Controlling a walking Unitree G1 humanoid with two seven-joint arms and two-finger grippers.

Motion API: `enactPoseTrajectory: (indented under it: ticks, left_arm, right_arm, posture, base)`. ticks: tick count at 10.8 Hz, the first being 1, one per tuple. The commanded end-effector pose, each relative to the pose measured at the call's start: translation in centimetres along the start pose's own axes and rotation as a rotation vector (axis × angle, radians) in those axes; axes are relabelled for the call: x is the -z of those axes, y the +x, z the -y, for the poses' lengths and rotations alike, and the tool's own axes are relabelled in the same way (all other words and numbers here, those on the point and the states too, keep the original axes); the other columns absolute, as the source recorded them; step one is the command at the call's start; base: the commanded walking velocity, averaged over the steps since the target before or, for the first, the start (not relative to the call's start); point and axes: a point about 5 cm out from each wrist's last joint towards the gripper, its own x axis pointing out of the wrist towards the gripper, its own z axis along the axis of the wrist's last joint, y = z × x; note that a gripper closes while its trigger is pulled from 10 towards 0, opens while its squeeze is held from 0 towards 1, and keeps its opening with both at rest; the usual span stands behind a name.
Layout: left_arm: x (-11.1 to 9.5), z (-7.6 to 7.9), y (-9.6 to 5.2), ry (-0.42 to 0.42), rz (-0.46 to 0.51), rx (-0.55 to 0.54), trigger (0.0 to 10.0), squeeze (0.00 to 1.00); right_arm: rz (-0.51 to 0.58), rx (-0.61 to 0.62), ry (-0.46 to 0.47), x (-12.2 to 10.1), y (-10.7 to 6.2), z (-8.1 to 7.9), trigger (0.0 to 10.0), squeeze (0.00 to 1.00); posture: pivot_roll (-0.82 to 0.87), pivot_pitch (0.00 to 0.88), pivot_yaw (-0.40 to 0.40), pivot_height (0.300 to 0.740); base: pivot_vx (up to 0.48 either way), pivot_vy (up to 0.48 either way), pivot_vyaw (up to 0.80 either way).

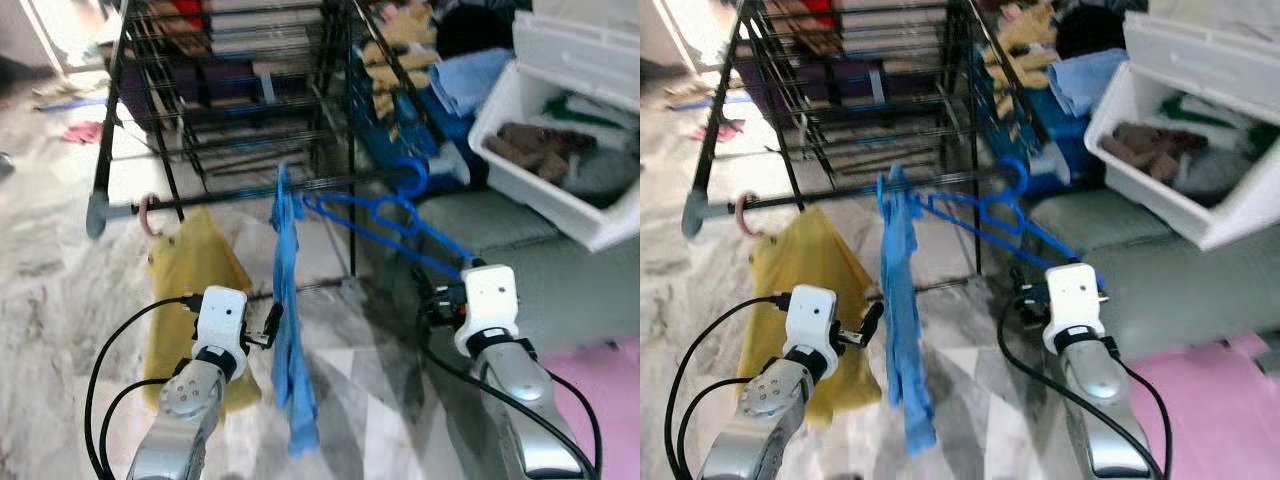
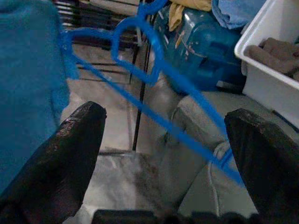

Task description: Hang hanger

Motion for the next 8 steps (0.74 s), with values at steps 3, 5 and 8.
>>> enactPoseTrajectory:
  ticks: [3,5,8]
  left_arm:
    - [0.55,-0.21,-0.19,0.003,-0.022,-0.011,10.0,0.0]
    - [0.58,-0.23,-0.22,0.003,-0.024,-0.012,10.0,0.0]
    - [0.6,-0.27,-0.2,0.006,-0.026,-0.009,10.0,0.0]
  right_arm:
    - [-0.003,-0.021,0.008,-0.18,0.15,-0.38,10.0,0.99]
    - [-0.002,-0.028,0.01,-0.26,0.25,-0.52,10.0,0.98]
    - [-0.006,-0.039,0.009,-0.22,0.3,-0.77,10.0,0.89]
  posture:
    - [0.0,0.044,-0.015,0.74]
    - [0.01,0.046,-0.016,0.74]
    - [0.01,0.045,-0.014,0.74]
  base:
    - [-0.35,0.0,0.0]
    - [-0.351,0.0,0.0]
    - [-0.35,0.0,0.0]
